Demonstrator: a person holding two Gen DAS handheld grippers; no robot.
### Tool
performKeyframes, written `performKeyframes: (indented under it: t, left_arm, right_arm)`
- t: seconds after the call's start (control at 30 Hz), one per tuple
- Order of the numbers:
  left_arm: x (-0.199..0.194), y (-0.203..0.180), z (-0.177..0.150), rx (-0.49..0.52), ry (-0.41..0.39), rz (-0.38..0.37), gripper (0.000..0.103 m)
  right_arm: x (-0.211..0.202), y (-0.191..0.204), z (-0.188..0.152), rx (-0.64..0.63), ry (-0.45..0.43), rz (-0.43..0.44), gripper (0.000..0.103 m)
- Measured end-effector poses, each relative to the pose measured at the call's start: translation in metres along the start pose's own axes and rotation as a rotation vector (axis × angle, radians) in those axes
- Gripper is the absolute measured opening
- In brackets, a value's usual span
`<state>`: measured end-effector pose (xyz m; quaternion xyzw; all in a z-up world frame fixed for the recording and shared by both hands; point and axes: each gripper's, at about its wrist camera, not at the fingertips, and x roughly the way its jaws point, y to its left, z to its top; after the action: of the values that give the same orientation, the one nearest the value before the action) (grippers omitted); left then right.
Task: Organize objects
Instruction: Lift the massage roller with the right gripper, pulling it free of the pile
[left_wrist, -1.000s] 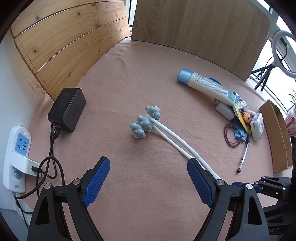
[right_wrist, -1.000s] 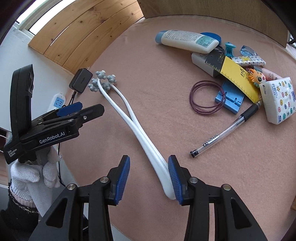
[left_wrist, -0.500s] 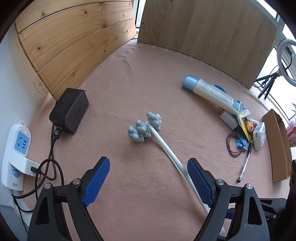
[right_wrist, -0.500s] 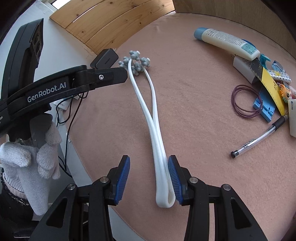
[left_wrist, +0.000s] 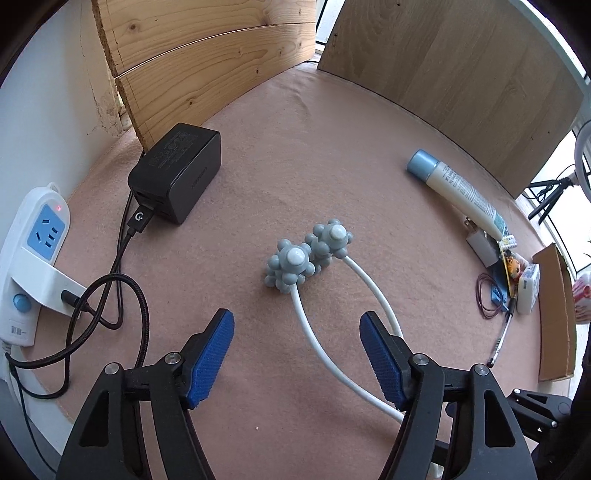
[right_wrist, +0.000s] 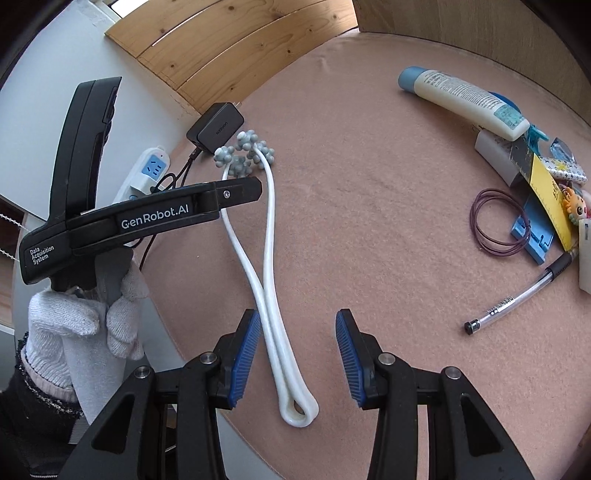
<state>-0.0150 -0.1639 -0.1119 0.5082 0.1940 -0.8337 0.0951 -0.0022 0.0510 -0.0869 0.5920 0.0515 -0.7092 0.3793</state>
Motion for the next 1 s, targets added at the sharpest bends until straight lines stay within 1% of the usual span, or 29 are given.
performKeyframes:
  t: [0.07, 0.13, 0.23, 0.27, 0.3, 0.33, 0.37, 0.4, 0.43, 0.5, 0.53, 0.6, 0.73, 0.87, 1.0]
  left_arm:
    - [0.001, 0.002, -0.002, -0.009, 0.003, -0.006, 0.066]
    - [0.005, 0.003, -0.004, -0.011, 0.020, -0.014, 0.055]
    - [0.006, 0.005, -0.005, -0.025, 0.005, -0.014, 0.049]
    - [0.006, 0.005, -0.004, -0.028, 0.002, -0.015, 0.048]
    - [0.006, 0.005, -0.004, -0.031, -0.001, -0.016, 0.044]
    - [0.007, 0.005, -0.003, -0.034, 0.000, -0.019, 0.036]
    - [0.008, 0.005, -0.002, -0.034, 0.001, -0.025, 0.033]
    - [0.009, 0.004, -0.001, -0.032, 0.002, -0.029, 0.027]
    - [0.010, 0.004, -0.001, -0.031, 0.004, -0.032, 0.022]
    - [0.010, 0.002, -0.001, -0.025, 0.006, -0.039, 0.016]
    - [0.011, 0.000, -0.001, -0.021, 0.007, -0.044, 0.014]
    - [0.010, -0.004, -0.001, -0.011, 0.006, -0.046, 0.014]
    - [0.008, -0.012, 0.001, -0.004, 0.004, -0.065, 0.013]
    - [0.000, -0.023, 0.006, 0.010, -0.009, -0.094, 0.014]
    - [-0.007, -0.048, 0.012, 0.047, -0.028, -0.125, 0.014]
  right_arm:
    - [0.012, 0.005, 0.007, 0.004, 0.002, 0.006, 0.039]
    - [0.017, 0.007, 0.006, 0.001, 0.012, 0.006, 0.039]
    - [0.024, 0.016, 0.004, -0.034, 0.034, 0.005, 0.039]
    - [0.025, 0.021, 0.003, -0.055, 0.036, -0.005, 0.039]
    - [0.027, 0.026, 0.001, -0.079, 0.037, -0.025, 0.039]
    - [0.029, 0.031, 0.000, -0.102, 0.040, -0.050, 0.039]
    - [0.030, 0.035, -0.002, -0.124, 0.037, -0.071, 0.039]
    - [0.031, 0.038, -0.003, -0.139, 0.036, -0.082, 0.036]
    - [0.032, 0.040, -0.004, -0.145, 0.039, -0.087, 0.029]
    - [0.033, 0.042, -0.005, -0.147, 0.036, -0.105, 0.022]
    - [0.033, 0.042, -0.005, -0.142, 0.033, -0.110, 0.018]
    - [0.032, 0.040, -0.006, -0.126, 0.031, -0.106, 0.015]
    - [0.028, 0.040, -0.011, -0.122, 0.021, -0.114, 0.014]
    - [0.015, 0.037, -0.014, -0.092, -0.018, -0.108, 0.013]
    - [-0.001, 0.033, -0.020, -0.058, -0.058, -0.106, 0.013]
